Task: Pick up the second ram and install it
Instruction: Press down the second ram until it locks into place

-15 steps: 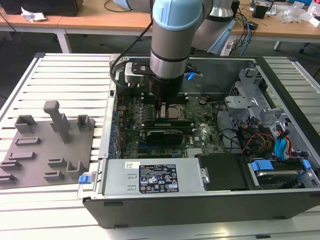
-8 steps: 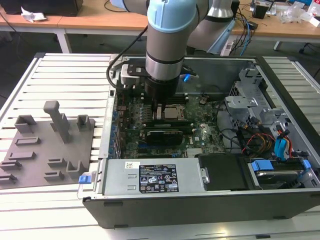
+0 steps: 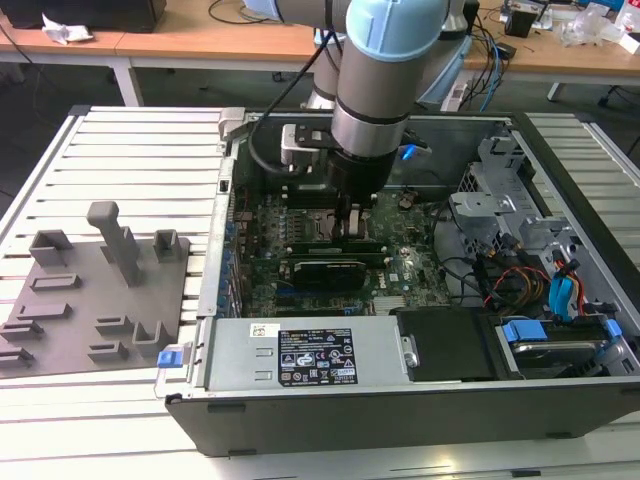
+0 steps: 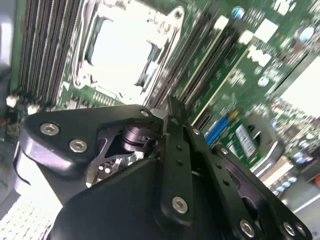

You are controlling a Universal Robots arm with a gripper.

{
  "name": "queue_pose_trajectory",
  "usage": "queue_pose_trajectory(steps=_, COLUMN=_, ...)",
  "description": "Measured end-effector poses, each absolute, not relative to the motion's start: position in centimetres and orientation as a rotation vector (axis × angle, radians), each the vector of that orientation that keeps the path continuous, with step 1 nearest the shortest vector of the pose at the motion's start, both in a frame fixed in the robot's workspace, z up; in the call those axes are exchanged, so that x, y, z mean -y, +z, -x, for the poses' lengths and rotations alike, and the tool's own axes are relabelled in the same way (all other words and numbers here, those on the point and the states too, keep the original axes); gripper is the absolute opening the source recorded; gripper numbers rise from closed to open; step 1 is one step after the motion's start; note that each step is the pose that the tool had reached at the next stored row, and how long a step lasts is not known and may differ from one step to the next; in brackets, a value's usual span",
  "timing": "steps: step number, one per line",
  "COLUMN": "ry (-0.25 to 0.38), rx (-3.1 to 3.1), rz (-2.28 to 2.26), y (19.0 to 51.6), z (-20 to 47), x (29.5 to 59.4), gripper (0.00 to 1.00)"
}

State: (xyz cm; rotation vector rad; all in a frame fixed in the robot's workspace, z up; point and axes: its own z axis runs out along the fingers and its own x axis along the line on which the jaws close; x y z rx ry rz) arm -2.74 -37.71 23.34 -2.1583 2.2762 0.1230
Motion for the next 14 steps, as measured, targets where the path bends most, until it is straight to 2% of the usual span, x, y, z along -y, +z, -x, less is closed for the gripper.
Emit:
queue_pose_trajectory(steps=8, ry=0.123, rx=-2.276, rz=2.158, y=27.2, z=2.5, x=37.5, gripper=0.11)
queue_pose_trajectory(steps=14, ry=0.123, rx=-2.276, rz=2.158, y=27.2, z=2.5, x=37.5, gripper=0.11)
